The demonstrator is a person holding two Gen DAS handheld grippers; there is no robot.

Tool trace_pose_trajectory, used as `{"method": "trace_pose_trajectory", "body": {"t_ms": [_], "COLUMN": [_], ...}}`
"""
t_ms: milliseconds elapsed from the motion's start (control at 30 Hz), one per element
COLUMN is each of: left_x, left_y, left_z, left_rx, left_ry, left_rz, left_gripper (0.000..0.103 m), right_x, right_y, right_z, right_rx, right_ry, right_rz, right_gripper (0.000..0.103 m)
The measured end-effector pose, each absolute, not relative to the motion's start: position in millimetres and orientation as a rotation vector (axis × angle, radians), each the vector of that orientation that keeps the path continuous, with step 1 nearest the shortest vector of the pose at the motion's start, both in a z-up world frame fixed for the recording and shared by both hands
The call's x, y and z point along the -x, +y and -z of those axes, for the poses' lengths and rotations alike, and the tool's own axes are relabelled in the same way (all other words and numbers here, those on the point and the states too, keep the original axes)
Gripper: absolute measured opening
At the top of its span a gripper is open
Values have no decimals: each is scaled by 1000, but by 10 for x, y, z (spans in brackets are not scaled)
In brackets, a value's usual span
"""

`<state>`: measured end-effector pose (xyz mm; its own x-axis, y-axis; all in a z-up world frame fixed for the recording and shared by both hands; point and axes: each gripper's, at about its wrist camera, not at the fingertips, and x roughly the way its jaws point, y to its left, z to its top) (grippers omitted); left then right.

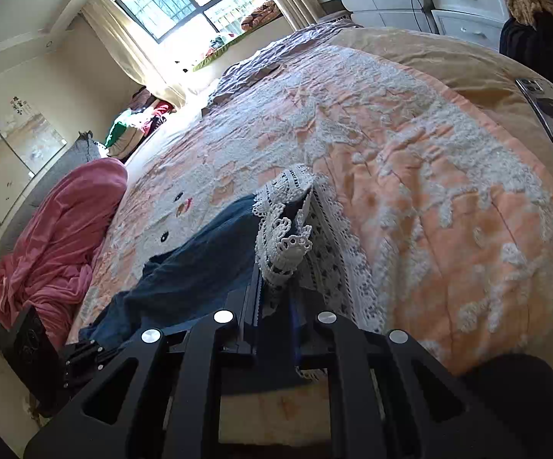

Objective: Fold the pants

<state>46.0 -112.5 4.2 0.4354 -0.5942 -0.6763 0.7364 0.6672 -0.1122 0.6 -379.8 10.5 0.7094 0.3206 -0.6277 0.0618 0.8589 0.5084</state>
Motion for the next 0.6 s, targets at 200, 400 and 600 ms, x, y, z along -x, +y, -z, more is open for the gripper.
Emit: {"method": "trace_pose_trajectory", "body": {"t_ms": [200, 400, 600], "left_x": [-355, -279, -270], "left_y": [-1245, -1265, -1321], "left_z": [125, 224, 295], "left_rx": [-292, -316, -353], "left_ry": [799, 820, 825], "left_rz": [843, 833, 820], "left_gripper": [2, 2, 3], "right_x": [182, 247, 232], "right_y": [-3868, -3835, -3825], "right_z": [151, 262, 284], "right_rx": [-521, -505, -476], "right_ry": [855, 891, 902], "right_rz": [-105, -78, -57], "right_gripper": [11, 11, 10]}}
